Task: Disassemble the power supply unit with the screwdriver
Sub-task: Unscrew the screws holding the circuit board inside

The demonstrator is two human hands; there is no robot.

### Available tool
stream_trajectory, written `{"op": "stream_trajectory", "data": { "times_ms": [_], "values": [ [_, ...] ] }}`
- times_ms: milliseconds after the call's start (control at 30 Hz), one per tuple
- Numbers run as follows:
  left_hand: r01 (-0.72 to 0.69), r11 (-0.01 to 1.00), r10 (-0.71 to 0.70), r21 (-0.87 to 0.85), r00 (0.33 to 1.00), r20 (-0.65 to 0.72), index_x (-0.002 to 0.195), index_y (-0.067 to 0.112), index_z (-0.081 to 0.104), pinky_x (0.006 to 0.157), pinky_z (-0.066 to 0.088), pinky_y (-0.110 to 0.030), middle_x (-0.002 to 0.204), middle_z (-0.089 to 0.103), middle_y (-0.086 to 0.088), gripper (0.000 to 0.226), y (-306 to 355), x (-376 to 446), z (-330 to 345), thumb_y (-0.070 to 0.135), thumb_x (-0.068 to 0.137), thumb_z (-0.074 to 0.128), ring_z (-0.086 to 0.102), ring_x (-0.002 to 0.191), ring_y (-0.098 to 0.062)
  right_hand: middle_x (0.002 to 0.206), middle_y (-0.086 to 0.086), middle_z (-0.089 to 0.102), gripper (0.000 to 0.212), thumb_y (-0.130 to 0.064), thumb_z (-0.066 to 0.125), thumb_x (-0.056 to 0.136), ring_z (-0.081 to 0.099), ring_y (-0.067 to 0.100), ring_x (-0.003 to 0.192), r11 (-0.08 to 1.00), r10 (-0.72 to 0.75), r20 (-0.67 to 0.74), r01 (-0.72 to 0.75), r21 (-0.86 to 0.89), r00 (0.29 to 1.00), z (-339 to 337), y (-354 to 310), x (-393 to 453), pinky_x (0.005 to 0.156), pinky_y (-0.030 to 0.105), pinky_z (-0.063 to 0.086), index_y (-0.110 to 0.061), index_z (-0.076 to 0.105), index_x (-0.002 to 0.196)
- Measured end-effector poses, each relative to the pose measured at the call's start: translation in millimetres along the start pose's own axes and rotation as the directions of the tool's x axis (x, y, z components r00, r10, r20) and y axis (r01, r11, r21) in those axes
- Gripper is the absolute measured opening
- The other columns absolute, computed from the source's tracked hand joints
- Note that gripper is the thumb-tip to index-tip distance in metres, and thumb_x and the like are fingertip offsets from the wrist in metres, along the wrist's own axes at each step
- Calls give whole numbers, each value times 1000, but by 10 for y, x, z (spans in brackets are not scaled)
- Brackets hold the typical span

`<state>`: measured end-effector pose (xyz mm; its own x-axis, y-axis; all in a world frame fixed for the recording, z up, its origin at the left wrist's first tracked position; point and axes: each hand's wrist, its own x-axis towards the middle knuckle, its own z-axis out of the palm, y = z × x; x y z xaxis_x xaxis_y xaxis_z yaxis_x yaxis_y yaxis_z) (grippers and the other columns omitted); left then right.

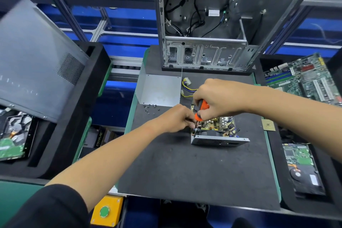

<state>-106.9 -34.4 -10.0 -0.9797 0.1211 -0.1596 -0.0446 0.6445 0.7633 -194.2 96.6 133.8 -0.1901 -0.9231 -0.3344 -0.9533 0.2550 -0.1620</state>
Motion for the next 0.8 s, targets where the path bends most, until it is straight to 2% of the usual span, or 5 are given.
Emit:
{"op": "stream_trajectory", "data": {
  "times_ms": [133, 233, 367, 667, 800],
  "values": [
    [23, 999, -22, -22, 999, 34, 81, 6, 74, 73, 47, -21, 85, 73, -6, 5, 18, -13, 52, 2, 81, 71, 65, 78, -15, 72, 5, 58, 27, -40, 64, 75, 57, 29, 78, 1000, 4, 12, -4, 17, 1000, 22, -7, 3, 59, 37, 50, -14, 63, 80],
    [28, 1000, -28, -11, 998, 48, 78, 6, 72, 69, 45, -13, 84, 73, -6, 10, 26, -7, 77, -2, 82, 68, 64, 76, -14, 60, 0, 48, 29, -42, 60, 74, 54, 28, 70, 1000, -16, -3, 16, -8, 1000, 64, -14, 1, 50, 30, 38, -14, 60, 73],
    [22, 1000, -23, 8, 999, 43, 77, 6, 71, 71, 46, -23, 84, 72, -5, 11, 40, -14, 83, -3, 82, 66, 65, 78, -17, 64, 0, 53, 33, -45, 55, 72, 56, 27, 71, 1000, -23, -19, 23, -13, 1000, 84, 10, -11, 51, 29, 38, -15, 64, 78],
    [12, 1000, -12, -8, 1000, 21, 78, 2, 72, 70, 45, -15, 80, 71, -5, 10, 65, -32, 80, -6, 82, 66, 63, 75, -11, 68, 4, 56, 30, -42, 58, 74, 57, 28, 72, 1000, -12, -51, 10, -30, 999, 102, -13, -32, 56, 32, 47, -13, 66, 81],
    [19, 1000, -19, 16, 1000, 9, 80, 3, 73, 74, 50, -24, 84, 73, -7, 11, 46, -24, 99, -5, 82, 66, 67, 80, -19, 65, -3, 50, 27, -39, 62, 76, 55, 27, 73, 1000, 16, -60, -17, -19, 998, 112, 4, -28, 51, 28, 35, -13, 66, 82]
  ]
}}
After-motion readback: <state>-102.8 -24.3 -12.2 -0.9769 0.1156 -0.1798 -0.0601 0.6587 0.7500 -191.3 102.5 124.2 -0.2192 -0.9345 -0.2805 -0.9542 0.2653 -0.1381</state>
